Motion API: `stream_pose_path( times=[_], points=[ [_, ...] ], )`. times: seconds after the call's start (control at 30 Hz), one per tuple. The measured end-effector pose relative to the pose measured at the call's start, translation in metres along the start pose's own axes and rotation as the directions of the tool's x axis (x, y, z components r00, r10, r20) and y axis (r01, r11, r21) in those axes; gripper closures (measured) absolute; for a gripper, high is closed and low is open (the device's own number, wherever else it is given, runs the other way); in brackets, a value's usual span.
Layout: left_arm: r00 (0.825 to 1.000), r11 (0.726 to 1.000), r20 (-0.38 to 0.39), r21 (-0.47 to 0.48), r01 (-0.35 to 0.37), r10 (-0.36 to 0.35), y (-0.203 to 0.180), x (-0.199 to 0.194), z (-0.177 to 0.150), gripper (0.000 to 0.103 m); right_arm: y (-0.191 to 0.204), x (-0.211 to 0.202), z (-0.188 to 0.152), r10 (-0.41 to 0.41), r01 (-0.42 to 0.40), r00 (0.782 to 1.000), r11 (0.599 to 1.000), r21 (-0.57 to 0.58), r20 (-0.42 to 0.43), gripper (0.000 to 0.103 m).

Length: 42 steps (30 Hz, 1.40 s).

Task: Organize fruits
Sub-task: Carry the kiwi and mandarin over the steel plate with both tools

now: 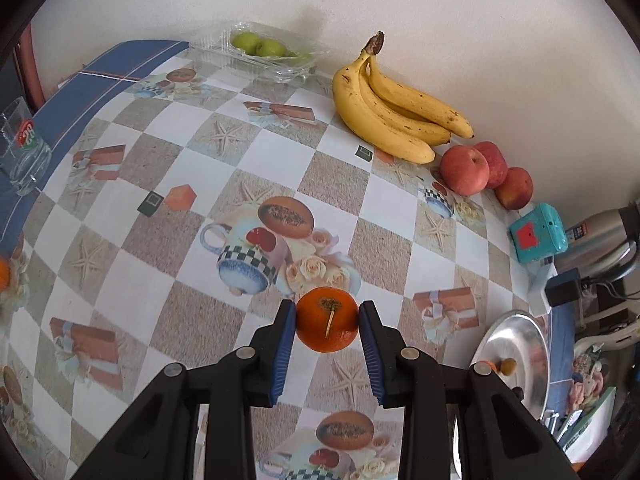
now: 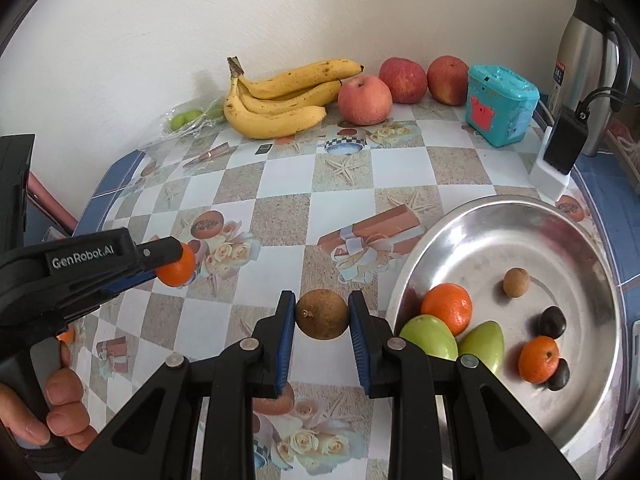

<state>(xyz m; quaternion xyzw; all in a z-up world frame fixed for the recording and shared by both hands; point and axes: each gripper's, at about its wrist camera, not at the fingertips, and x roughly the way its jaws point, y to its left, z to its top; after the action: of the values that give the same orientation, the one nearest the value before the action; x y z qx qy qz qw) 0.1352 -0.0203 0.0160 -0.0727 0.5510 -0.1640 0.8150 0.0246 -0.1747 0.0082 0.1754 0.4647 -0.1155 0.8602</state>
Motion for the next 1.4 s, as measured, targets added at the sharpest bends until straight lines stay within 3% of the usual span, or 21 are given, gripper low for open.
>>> stream_pose_path(
  times=[0.4, 0.77, 1.13, 1.4],
  points=[
    [1.000, 1.000, -0.004, 0.024, 0.017, -0.017, -0.013, -0.016, -0.024, 0.068, -0.009, -0.018, -0.007, -0.011, 0.011, 1.000, 1.000, -0.010, 0.009, 0.075],
    [0.998, 0.991, -0.047, 0.128, 0.036, -0.030, -0.063, -0.004, -0.047, 0.068, -0.074, -0.015, -0.012, -0.026, 0.030, 0.999, 0.990, 0.135, -0.031, 0.075],
    [0.991, 0.950, -0.100, 0.289, 0.118, -0.092, -0.131, -0.003, -0.082, 0.068, -0.136, -0.042, -0.010, -0.095, 0.091, 0.995, 0.971, 0.222, 0.005, 0.075],
    [0.987, 0.930, -0.129, 0.340, 0.138, -0.099, -0.153, -0.001, -0.099, 0.068, -0.155, -0.051, -0.012, -0.115, 0.108, 0.993, 0.962, 0.250, 0.014, 0.075]
  ],
)
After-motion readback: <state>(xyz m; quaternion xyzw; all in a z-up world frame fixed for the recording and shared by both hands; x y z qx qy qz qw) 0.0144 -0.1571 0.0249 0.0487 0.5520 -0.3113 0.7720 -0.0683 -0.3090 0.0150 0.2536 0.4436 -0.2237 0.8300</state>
